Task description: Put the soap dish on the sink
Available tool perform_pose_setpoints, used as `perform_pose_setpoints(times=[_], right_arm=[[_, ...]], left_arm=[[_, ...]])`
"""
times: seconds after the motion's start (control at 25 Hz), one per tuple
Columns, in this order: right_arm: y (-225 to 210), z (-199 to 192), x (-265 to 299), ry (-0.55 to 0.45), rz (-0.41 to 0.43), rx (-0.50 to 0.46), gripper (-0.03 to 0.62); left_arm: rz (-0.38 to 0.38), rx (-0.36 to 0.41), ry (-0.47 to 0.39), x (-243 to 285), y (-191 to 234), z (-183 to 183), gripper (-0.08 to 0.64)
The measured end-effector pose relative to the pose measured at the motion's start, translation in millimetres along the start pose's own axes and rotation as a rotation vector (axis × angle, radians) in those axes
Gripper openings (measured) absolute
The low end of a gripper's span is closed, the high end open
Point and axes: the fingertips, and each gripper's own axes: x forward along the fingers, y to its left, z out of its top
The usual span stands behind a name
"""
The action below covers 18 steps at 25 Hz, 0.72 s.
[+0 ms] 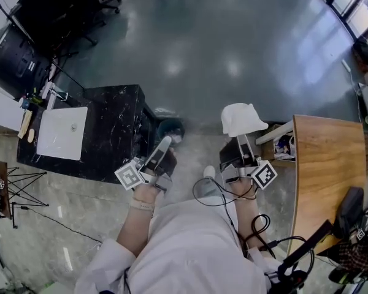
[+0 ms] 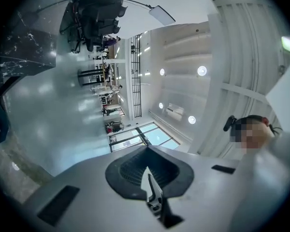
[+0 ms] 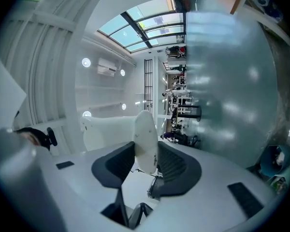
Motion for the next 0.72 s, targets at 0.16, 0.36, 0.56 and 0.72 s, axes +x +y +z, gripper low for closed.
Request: perform_pose_setpoints(times=[0.16,0.36,0.56,0.72], right_arm=[[-26.9,45.3,50.3,0.046,0.002,0.016,0.160],[-57.2,83.8,101.1,0.120,0.018,0.043,0.160],[-77.0,94.9,131.8,0.195,0.023,0.081,0.160],[-91.8,90.5,146.3,0.239,0.021,0.104,0.160]], left_arm=[[0.035,0.013,-0.045,52.2,24.9,15.4,0.006],[0.058,0.054,-0.097,103.3,48.9,28.4,0.006],[0.085,0.080,-0.140,125.1,61.6,35.0,0.006],[0.110,0.114,-0.182,121.4,66.7,44.2,0.006]])
